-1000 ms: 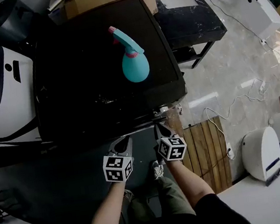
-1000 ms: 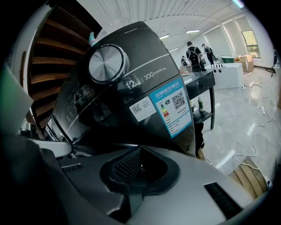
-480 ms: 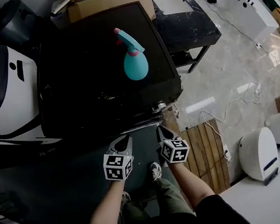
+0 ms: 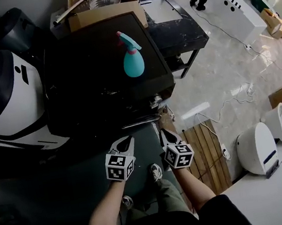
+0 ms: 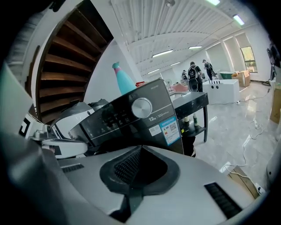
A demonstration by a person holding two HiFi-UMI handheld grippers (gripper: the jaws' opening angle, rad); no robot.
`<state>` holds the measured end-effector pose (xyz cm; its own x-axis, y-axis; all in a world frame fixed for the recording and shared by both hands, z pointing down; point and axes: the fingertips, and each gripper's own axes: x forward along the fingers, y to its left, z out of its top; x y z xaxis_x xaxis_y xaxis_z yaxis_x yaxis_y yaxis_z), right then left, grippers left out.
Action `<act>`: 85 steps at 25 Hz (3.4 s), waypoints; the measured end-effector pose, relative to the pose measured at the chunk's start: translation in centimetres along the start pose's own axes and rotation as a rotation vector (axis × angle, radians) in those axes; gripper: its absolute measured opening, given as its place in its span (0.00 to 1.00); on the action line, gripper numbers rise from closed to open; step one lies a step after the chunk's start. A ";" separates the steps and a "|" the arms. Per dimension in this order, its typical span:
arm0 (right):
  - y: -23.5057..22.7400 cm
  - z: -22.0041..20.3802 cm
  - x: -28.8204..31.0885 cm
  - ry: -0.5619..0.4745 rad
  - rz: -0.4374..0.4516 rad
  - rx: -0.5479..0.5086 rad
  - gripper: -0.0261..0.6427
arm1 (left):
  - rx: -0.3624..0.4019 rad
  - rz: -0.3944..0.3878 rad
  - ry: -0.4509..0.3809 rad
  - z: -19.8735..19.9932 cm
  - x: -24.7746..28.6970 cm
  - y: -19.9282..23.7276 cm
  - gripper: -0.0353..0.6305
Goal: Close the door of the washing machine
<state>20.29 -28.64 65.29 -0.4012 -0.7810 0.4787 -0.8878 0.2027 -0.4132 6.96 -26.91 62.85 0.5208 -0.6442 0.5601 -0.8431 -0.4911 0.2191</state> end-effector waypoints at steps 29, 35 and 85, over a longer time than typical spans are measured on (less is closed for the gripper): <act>14.3 -3.4 -21.0 -0.188 -0.027 -0.092 0.04 | 0.196 -0.086 -0.102 -4.2 -20.9 -6.8 0.06; 17.2 -5.4 -24.2 -0.218 -0.035 -0.108 0.04 | 0.208 -0.141 -0.116 -5.8 -24.9 -8.1 0.06; 27.1 -14.5 -32.3 -0.175 -0.128 -0.129 0.04 | 0.256 -0.188 -0.149 -13.4 -37.8 -7.7 0.06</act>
<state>5.95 10.61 49.88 -0.2487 -0.8932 0.3747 -0.9547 0.1607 -0.2506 -8.04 9.04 50.69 0.6935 -0.5979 0.4019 -0.6795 -0.7282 0.0892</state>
